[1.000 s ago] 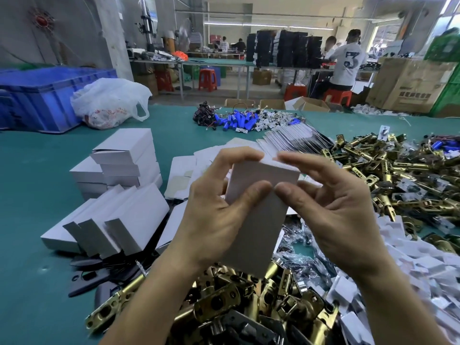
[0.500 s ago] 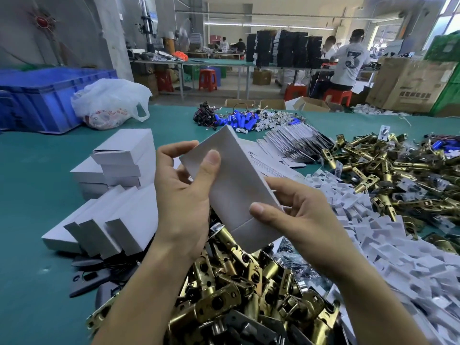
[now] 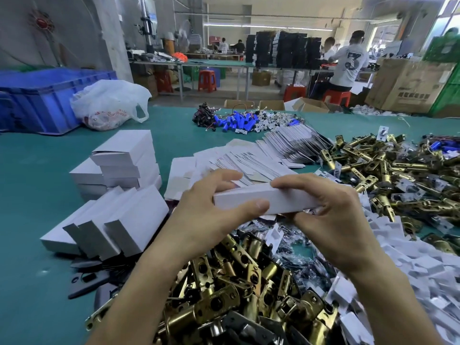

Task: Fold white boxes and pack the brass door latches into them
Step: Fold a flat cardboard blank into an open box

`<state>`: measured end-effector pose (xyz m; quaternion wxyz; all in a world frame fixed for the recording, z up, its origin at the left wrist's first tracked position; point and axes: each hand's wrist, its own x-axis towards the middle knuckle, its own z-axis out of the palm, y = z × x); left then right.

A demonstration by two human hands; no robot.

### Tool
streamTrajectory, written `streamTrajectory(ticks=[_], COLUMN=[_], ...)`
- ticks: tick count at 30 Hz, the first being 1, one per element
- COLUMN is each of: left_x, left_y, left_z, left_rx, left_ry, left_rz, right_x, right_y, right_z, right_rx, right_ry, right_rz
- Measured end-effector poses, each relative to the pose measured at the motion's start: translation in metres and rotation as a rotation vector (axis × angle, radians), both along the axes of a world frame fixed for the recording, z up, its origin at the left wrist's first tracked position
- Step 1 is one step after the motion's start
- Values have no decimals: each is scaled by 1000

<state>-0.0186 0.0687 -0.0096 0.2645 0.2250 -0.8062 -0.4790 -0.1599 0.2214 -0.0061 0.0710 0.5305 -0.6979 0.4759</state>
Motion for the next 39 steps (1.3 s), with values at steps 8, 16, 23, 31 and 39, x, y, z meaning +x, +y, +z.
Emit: streamTrajectory(ticks=[8,16,23,31,39], left_x=[-2,-2,-6,-7,-11], left_y=[7,1,7,8,5], left_z=[0,-3,-6,-6,-10], left_rx=[-139,-367,-420,-237,-76], left_ry=[190,-22,13,181,315], left_rz=[41,-63,-4,116,132], right_x=[-8,-3,8,17,-7], right_y=[8,9,1,-3,15], right_z=[5,10,8,15,11], right_rx=[91,-53,0,-235,585], right_ry=[-367,-645,-452,-594,-413], right_rz=[-61,317,411,438,284])
